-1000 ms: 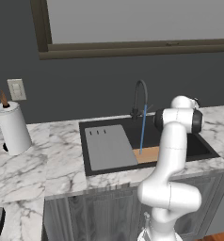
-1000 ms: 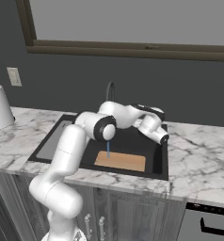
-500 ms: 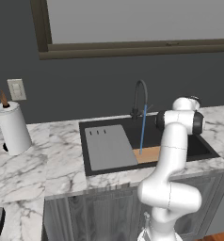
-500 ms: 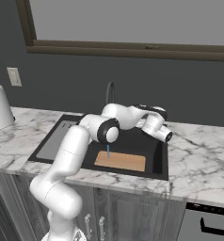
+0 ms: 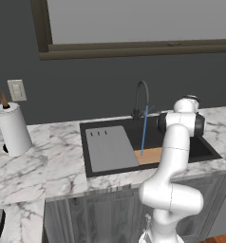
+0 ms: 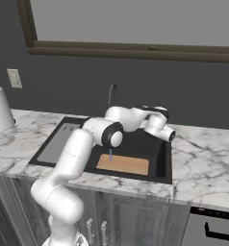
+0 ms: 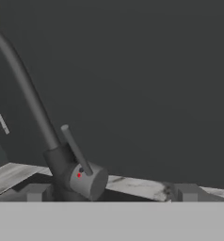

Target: Turn on the sink faucet with hot water and rinse the cutting board for ten seconds, then turn off the faucet. Push the cutting board to reach the water if necessary.

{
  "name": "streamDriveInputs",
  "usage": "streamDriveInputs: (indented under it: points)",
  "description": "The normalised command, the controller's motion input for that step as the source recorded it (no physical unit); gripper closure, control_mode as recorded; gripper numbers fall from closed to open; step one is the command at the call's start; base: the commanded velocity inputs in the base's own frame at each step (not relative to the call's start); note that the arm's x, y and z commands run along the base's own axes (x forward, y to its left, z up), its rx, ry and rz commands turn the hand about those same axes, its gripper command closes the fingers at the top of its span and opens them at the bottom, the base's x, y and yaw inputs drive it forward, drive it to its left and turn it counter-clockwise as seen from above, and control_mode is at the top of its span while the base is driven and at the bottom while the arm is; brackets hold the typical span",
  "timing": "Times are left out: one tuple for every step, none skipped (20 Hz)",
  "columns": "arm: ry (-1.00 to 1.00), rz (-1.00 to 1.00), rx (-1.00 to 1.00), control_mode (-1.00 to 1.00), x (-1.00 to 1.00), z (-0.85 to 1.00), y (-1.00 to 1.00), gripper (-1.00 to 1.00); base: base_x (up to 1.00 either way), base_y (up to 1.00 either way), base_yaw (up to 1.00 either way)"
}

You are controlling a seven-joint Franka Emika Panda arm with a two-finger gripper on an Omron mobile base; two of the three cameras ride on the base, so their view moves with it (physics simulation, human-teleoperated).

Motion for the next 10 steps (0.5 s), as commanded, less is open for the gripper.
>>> streamDriveInputs:
  points:
    - [0.01,0.02,0.00,-1.00,0.11,0.01,0.24,-1.00,0.00,0.00,0.00]
    - [0.02,0.02,0.00,-1.00,0.10,0.00,0.24,-1.00,0.00,0.00,0.00]
    - [0.02,0.01,0.00,-1.00,0.09,0.00,0.24,-1.00,0.00,0.00,0.00]
    - [0.01,0.01,0.00,-1.00,0.06,0.00,0.24,-1.00,0.00,0.00,0.00]
    - [0.00,0.00,0.00,-1.00,0.06,0.00,0.25,-1.00,0.00,0.00,0.00]
    - [0.01,0.00,0.00,-1.00,0.05,0.01,0.29,-1.00,0.00,0.00,0.00]
    - [0.02,0.00,0.00,-1.00,0.06,0.00,0.29,-1.00,0.00,0.00,0.00]
    - [0.02,0.00,0.00,-1.00,0.06,0.00,0.31,-1.00,0.00,0.00,0.00]
    - [0.02,0.00,0.00,-1.00,0.06,0.00,0.33,-1.00,0.00,0.00,0.00]
    - [0.02,0.00,0.00,-1.00,0.01,0.00,0.34,-1.00,0.00,0.00,0.00]
